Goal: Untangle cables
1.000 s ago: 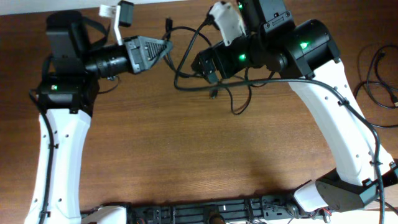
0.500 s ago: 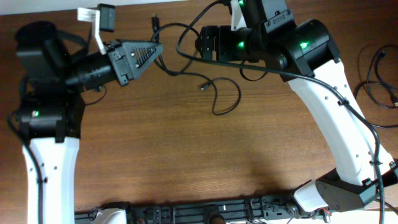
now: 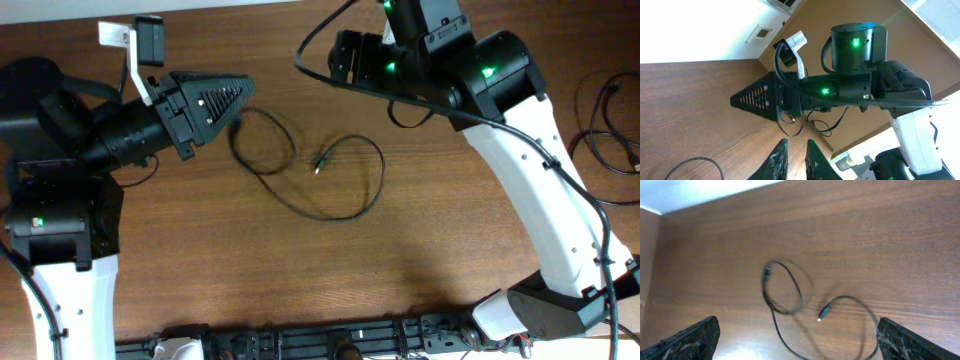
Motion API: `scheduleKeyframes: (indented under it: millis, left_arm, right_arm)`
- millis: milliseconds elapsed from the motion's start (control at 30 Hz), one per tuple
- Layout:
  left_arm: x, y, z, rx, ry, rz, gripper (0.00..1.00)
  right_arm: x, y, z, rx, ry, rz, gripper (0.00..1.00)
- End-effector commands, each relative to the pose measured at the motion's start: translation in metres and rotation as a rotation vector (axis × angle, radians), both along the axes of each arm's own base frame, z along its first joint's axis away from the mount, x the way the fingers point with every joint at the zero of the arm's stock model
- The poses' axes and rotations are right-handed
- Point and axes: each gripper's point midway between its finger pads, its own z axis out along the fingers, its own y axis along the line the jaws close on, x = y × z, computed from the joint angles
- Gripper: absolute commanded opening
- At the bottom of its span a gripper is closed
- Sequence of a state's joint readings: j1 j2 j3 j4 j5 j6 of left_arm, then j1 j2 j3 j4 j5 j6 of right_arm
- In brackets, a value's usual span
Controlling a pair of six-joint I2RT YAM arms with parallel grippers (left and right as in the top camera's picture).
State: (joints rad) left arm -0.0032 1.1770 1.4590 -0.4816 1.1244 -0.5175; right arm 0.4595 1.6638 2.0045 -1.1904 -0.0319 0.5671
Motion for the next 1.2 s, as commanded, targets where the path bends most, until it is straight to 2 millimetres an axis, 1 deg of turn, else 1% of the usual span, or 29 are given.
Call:
scheduleKeyframes:
  millis: [0,100,167,233,333,367,467,567,667,700,733,833,900,1033,1167]
  left_arm:
    - [-0.005,0.002,0.011,-0.003,-0.03,0.005,0.15]
    - [0.003,0.011,0.01,0.003,-0.03,0.058,0.15]
    - [0.009,0.02,0.01,0.005,-0.029,0.097,0.15]
    - [0.016,0.036,0.01,0.006,-0.028,0.152,0.15]
    - [0.023,0.056,0.009,0.007,-0.02,0.22,0.15]
    - [0.025,0.064,0.007,0.006,-0.013,0.246,0.14]
    - [0.028,0.078,0.002,0.003,0.022,0.291,0.15]
    - [0.028,0.081,0.001,0.002,0.033,0.301,0.16]
    - [0.028,0.081,0.001,0.002,0.032,0.301,0.17]
    - [0.028,0.081,0.001,0.002,0.032,0.301,0.17]
    - [0.028,0.081,0.001,0.002,0.032,0.301,0.17]
    - [0.027,0.079,0.001,-0.001,0.031,0.289,0.18]
    - [0.023,0.076,0.002,-0.007,0.031,0.26,0.18]
    - [0.022,0.075,0.003,-0.009,0.03,0.249,0.18]
    - [0.022,0.075,0.003,-0.01,0.031,0.248,0.19]
  right_arm:
    - [-0.015,0.002,-0.017,-0.093,0.042,0.166,0.99]
    - [-0.027,-0.003,-0.026,-0.143,0.087,0.213,0.99]
    - [-0.033,0.001,-0.028,-0.154,0.088,0.285,0.99]
    - [-0.042,0.01,-0.031,-0.14,0.104,0.389,0.99]
    - [-0.049,0.022,-0.041,-0.128,0.126,0.516,0.99]
    - [-0.054,0.032,-0.045,-0.103,0.136,0.601,0.99]
    - [-0.069,0.052,-0.059,-0.022,0.189,0.781,0.99]
    - [-0.077,0.062,-0.083,-0.022,0.275,0.848,0.99]
    - [-0.089,0.077,-0.104,-0.031,0.336,0.951,0.94]
    - [-0.091,0.081,-0.11,-0.038,0.352,0.965,0.94]
    - [-0.095,0.091,-0.119,-0.045,0.373,0.991,0.94]
    - [-0.1,0.104,-0.137,-0.065,0.407,1.023,0.94]
    - [-0.1,0.107,-0.156,-0.107,0.45,1.03,0.92]
    - [-0.1,0.112,-0.18,-0.119,0.516,1.037,0.87]
    - [-0.103,0.116,-0.202,-0.134,0.573,1.046,0.87]
